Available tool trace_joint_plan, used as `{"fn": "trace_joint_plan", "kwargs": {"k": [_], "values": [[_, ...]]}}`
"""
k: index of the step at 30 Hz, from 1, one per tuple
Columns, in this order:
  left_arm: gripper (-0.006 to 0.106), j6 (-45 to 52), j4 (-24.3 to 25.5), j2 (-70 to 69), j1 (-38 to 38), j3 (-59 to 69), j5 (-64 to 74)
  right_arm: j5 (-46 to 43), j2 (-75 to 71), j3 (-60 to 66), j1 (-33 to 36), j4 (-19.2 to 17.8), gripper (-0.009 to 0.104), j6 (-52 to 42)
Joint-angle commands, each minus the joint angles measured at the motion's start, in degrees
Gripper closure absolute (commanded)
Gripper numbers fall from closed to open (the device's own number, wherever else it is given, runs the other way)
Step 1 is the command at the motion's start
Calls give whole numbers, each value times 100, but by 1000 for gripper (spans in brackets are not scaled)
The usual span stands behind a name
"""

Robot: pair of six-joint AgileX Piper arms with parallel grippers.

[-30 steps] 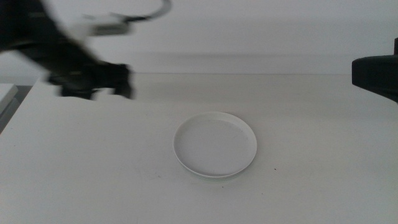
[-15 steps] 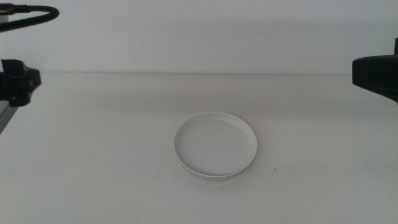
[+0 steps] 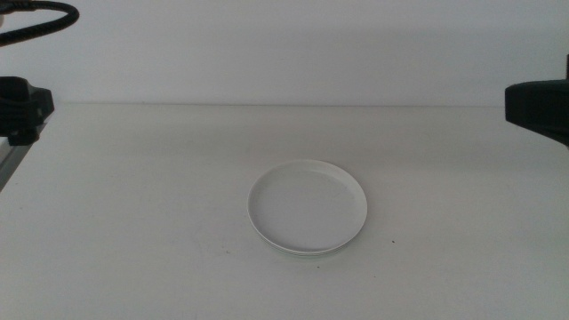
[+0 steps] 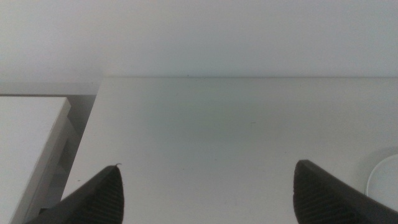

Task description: Stack the three bowls on top of each other.

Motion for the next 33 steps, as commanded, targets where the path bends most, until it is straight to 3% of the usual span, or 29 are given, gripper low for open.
{"fn": "trace_joint_plan", "kwargs": {"k": [1, 4, 7, 10, 15, 23, 25, 29, 33], "values": [[7, -5, -46, -28, 12, 21, -67, -194, -22, 30, 2, -450, 8, -60], [7, -5, -46, -28, 12, 21, -67, -675, -75, 30, -13, -1370, 8, -60], [7, -5, -46, -28, 12, 32, -67, -1097, -131, 30, -251, -1809, 8, -60], [7, 6, -46, -217, 0, 44, -44, -1204, -131, 101, -666, -1688, 8, -60], [7, 6, -357, -1059, -9, 607, -29, -2696, -334, 1050, -1473, -888, 8, -60], [7, 6, -370, -3015, -9, 2397, -29, -3054, -1777, 3228, -2066, -631, 8, -44], [7, 6, -370, -3312, -9, 2673, -29, -3054, -2318, 3695, -2066, -732, 8, -44], [7, 6, -172, -4079, -9, 3248, -76, -3222, -3419, 4767, -2066, -1445, 8, -44], [7, 6, -109, -4928, -9, 3923, -555, -3351, -4175, 5663, -2066, -1325, 8, -44]]}}
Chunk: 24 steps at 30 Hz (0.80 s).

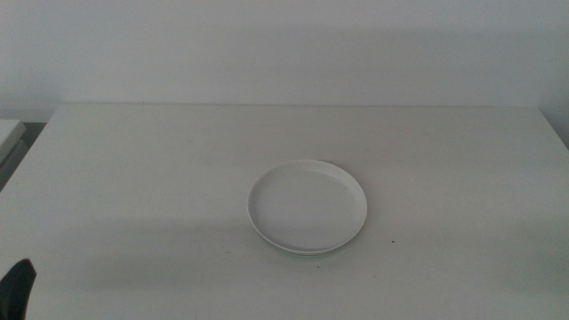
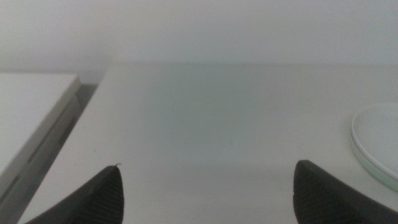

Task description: Stack the three bowls on top of each other.

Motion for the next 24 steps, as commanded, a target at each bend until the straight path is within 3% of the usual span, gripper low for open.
{"fn": "trace_joint_plan", "kwargs": {"k": [1, 5, 7, 14, 21, 24], "values": [[7, 6, 32, -474, -9, 337, -350, -130, -375, 486, -21, -57, 8, -33], [7, 6, 32, -730, 3, 723, -426, -32, -770, 871, -33, -134, 8, -33], [7, 6, 32, -730, 3, 819, -501, 431, -770, 871, -59, -255, 8, -33], [7, 6, 81, -730, 3, 940, -633, -339, -770, 871, -68, -258, 8, -33], [7, 6, 81, -730, 3, 940, -677, -311, -770, 871, -68, -258, 8, -33], [7, 6, 81, -730, 3, 940, -677, -316, -770, 871, -68, -67, 8, -33]]}}
